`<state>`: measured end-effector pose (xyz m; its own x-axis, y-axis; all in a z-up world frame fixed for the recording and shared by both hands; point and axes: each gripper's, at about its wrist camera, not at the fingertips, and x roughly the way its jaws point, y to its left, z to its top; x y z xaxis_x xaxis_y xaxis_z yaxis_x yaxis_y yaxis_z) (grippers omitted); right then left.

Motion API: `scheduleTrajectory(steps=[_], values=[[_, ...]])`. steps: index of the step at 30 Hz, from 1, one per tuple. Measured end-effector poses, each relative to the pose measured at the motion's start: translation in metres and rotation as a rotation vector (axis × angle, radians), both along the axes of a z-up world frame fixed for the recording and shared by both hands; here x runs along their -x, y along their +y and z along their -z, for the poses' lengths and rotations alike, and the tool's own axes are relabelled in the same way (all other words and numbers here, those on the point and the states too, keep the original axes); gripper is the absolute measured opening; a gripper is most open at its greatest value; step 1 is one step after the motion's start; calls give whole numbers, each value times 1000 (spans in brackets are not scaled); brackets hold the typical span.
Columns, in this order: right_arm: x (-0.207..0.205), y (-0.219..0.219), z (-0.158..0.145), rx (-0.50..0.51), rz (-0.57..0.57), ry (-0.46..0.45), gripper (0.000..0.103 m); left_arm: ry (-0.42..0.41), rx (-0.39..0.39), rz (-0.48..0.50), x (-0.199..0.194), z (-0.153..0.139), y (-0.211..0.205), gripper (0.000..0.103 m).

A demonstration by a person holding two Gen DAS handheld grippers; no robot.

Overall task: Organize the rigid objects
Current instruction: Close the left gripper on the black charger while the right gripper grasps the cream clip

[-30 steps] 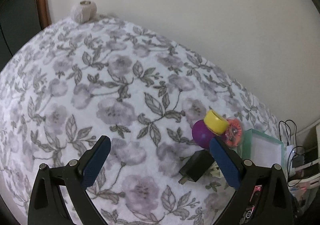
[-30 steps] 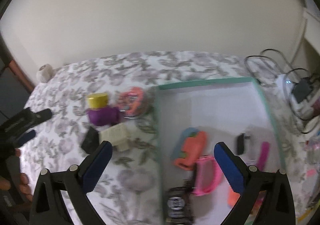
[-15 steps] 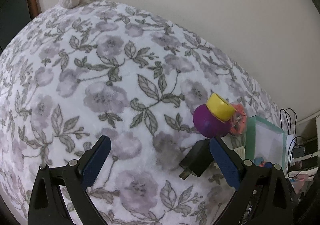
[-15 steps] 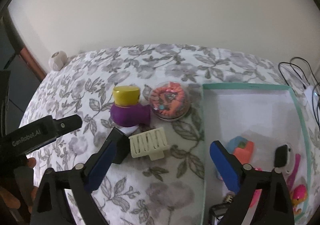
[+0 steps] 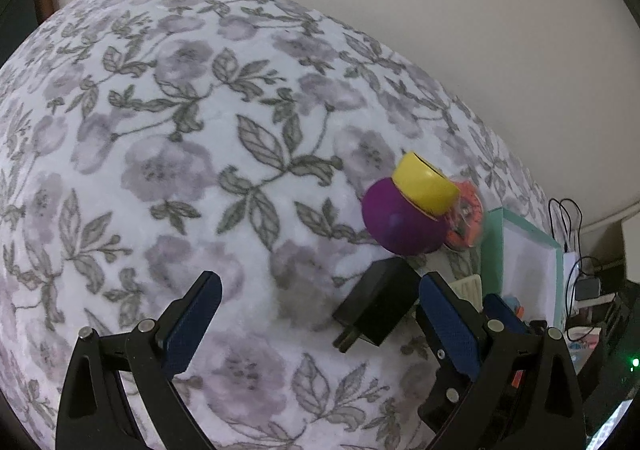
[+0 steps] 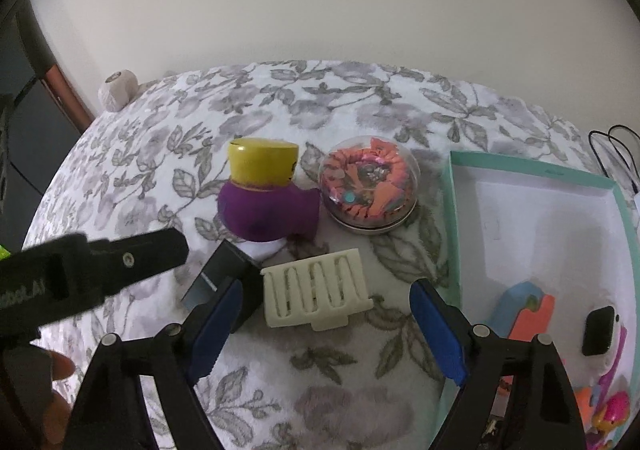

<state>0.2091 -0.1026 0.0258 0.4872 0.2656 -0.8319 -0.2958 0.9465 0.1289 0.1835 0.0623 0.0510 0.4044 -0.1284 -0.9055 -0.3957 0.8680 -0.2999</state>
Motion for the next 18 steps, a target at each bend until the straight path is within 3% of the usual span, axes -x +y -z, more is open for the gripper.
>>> scheduleTrajectory(steps=[6, 10, 14, 18], values=[[-3, -3, 7, -21, 13, 13, 77, 10, 21, 23, -3, 6, -7, 99], [-2, -3, 7, -54, 2, 9, 56, 15, 47, 39, -5, 11, -12, 99], [-1, -4, 6, -61, 3, 2, 55, 18, 54, 51, -6, 15, -17, 98], [-1, -11, 6, -76, 17, 12, 55, 16, 58, 53, -7, 16, -20, 90]])
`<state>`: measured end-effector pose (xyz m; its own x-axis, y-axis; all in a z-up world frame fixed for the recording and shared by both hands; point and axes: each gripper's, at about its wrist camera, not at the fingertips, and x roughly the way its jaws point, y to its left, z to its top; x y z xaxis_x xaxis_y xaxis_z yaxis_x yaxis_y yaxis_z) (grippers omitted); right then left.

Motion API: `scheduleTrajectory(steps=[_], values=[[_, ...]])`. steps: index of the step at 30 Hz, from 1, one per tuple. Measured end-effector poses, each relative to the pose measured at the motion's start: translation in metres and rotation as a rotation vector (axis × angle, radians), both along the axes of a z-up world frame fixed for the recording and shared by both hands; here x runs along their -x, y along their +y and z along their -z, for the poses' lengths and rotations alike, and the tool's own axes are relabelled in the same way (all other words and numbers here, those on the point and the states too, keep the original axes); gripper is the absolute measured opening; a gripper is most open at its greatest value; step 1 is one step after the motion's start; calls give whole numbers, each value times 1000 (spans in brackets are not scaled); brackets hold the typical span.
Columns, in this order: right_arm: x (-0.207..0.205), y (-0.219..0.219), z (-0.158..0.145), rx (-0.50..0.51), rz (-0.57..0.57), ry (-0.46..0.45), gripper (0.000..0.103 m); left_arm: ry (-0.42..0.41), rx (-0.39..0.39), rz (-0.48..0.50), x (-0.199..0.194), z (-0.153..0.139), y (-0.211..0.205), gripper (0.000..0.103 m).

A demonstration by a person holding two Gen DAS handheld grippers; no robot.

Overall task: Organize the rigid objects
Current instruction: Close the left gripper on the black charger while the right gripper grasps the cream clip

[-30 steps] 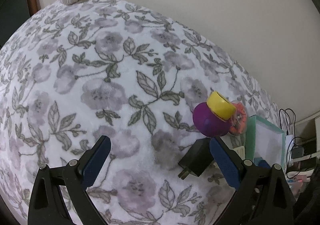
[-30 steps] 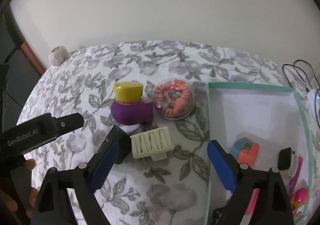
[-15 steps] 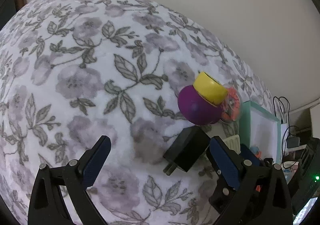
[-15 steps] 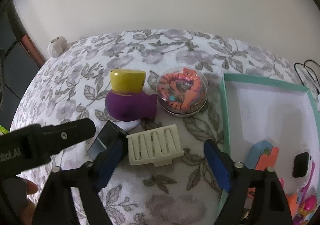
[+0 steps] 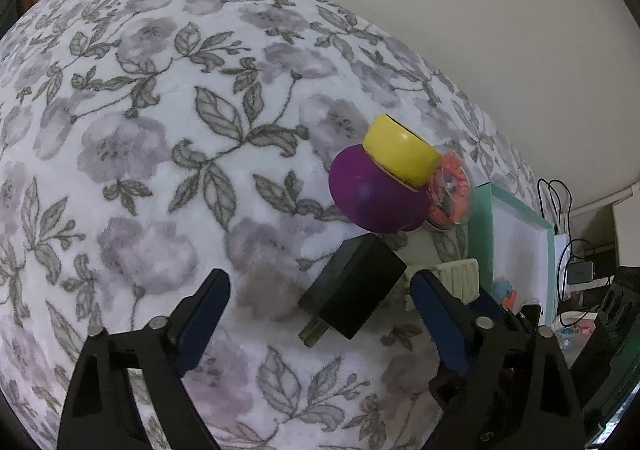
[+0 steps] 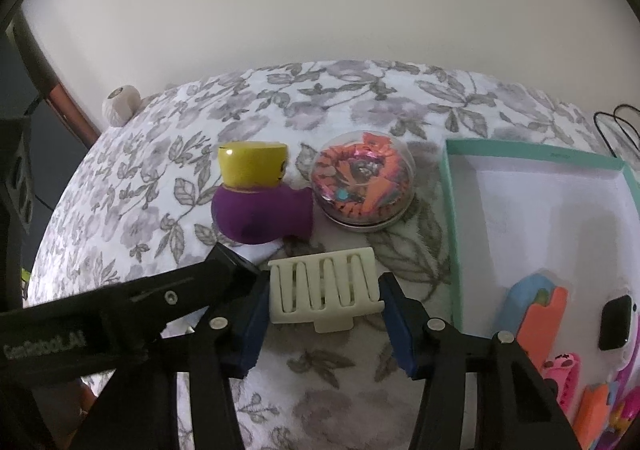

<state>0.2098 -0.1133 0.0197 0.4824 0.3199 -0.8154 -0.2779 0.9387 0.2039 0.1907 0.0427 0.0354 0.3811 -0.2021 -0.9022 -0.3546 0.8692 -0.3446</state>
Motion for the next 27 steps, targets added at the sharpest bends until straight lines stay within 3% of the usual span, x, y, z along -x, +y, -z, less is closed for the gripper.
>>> scheduleTrajectory(steps=[4, 8, 10, 14, 27], values=[[0, -7, 0, -2, 16, 11, 55, -2, -2, 12, -2, 3, -5, 81], [1, -10, 0, 1, 18, 16, 55, -10, 7, 19, -3, 4, -8, 80], [1, -11, 0, 1, 19, 19, 55, -14, 5, 23, -2, 4, -9, 67], [1, -12, 0, 5, 19, 22, 55, -14, 37, 24, -3, 10, -11, 62], [2, -11, -1, 15, 11, 23, 55, -54, 30, -1, 0, 9, -10, 37]])
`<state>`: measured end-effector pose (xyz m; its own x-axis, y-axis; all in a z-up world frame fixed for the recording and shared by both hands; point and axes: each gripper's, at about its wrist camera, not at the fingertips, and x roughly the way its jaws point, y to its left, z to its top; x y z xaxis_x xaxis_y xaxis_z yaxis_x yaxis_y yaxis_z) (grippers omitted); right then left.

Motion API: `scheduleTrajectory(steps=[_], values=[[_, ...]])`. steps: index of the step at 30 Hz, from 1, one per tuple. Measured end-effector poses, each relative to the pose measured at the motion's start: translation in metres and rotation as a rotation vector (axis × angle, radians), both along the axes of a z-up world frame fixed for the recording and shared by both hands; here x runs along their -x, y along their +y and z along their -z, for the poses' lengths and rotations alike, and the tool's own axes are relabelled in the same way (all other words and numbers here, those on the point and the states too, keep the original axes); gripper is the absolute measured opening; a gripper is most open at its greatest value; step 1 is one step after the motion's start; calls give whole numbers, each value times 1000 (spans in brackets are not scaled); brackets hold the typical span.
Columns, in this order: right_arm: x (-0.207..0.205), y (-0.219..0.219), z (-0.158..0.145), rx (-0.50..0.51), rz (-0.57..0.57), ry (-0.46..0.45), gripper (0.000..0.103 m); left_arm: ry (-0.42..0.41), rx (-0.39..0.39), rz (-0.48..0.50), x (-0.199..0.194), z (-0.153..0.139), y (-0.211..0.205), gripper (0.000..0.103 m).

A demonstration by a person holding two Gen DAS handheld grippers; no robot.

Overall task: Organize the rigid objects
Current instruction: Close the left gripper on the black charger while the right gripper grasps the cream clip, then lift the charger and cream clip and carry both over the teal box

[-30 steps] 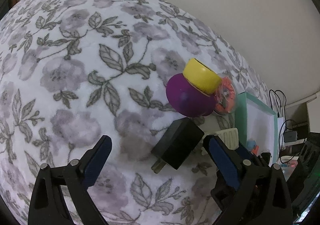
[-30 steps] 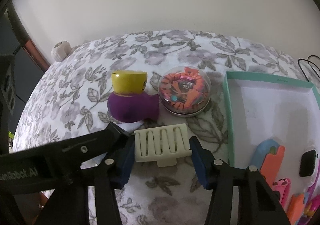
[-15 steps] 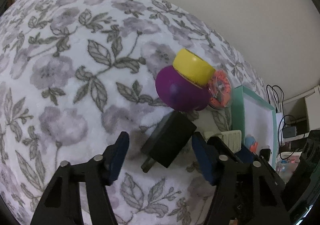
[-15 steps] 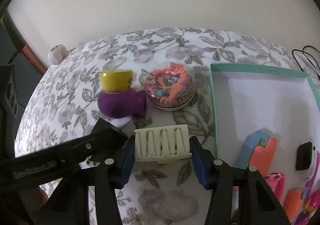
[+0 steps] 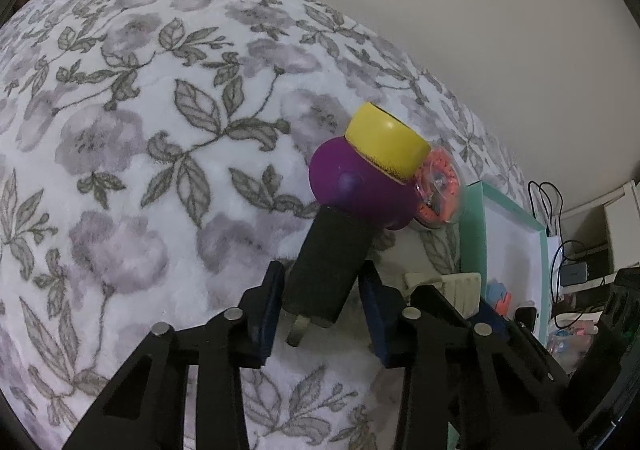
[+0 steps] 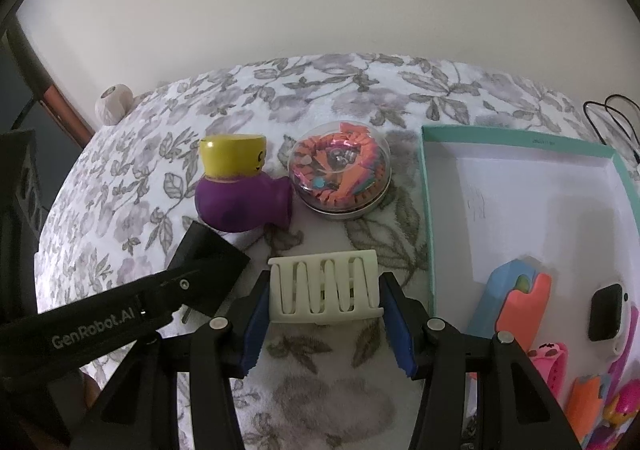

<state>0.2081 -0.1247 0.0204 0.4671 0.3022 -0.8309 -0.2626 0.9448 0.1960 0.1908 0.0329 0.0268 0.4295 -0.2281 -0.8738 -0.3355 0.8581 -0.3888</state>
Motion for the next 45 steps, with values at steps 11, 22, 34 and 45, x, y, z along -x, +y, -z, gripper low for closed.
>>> scheduleTrajectory(steps=[11, 22, 34, 45], values=[[3, 2, -7, 12, -19, -11, 55, -19, -15, -14, 6, -13, 3, 28], [8, -6, -27, -13, -4, -50, 55, -127, 22, -22, 13, -50, 7, 28], [21, -69, -97, -78, 146, -226, 55, -350, -35, 25, 23, -119, -25, 28], [29, -149, -118, -3, 346, -282, 55, -432, -75, 182, 22, -131, -99, 28]])
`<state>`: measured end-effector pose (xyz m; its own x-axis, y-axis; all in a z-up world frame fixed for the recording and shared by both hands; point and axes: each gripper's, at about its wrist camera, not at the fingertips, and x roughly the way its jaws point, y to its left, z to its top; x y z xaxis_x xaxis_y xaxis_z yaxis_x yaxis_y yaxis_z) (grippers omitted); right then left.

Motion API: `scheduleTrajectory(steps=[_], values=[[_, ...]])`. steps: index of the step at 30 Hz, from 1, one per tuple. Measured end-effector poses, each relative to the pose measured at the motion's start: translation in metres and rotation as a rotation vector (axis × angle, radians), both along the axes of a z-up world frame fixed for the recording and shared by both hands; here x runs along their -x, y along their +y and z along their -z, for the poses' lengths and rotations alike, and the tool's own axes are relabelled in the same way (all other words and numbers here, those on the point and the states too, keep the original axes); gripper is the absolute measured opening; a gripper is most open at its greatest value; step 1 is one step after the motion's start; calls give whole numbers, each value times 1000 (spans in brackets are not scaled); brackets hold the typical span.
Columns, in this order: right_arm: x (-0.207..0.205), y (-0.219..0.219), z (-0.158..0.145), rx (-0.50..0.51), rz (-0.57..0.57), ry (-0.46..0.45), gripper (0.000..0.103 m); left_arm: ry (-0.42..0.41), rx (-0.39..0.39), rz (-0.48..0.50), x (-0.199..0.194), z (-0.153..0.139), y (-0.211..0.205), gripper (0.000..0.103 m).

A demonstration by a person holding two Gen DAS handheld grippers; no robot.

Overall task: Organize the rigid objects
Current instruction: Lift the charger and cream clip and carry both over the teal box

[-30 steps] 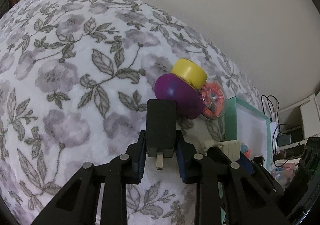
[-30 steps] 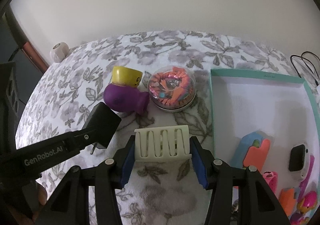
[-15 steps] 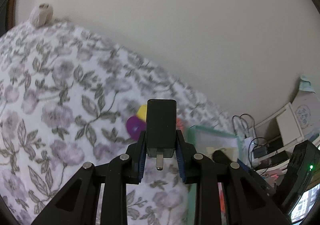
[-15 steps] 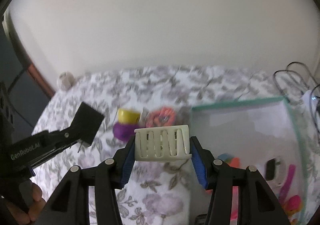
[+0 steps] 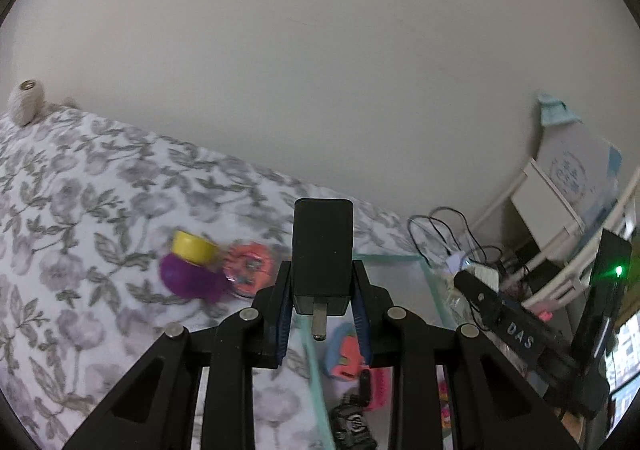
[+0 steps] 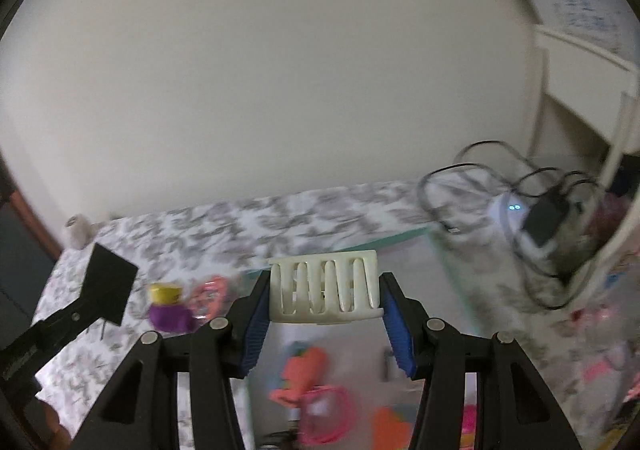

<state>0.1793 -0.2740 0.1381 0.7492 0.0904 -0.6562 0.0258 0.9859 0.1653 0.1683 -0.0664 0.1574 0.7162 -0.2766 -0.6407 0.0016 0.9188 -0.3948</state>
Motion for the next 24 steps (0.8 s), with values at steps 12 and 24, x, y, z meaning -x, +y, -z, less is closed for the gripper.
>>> scheduleTrajectory(steps=[12, 24], values=[[-1, -61, 21, 30, 151, 62, 55, 46, -39, 141, -5, 32, -67, 28], [-15, -67, 74, 78, 159, 215, 55, 99, -134, 198, -9, 67, -100, 28]])
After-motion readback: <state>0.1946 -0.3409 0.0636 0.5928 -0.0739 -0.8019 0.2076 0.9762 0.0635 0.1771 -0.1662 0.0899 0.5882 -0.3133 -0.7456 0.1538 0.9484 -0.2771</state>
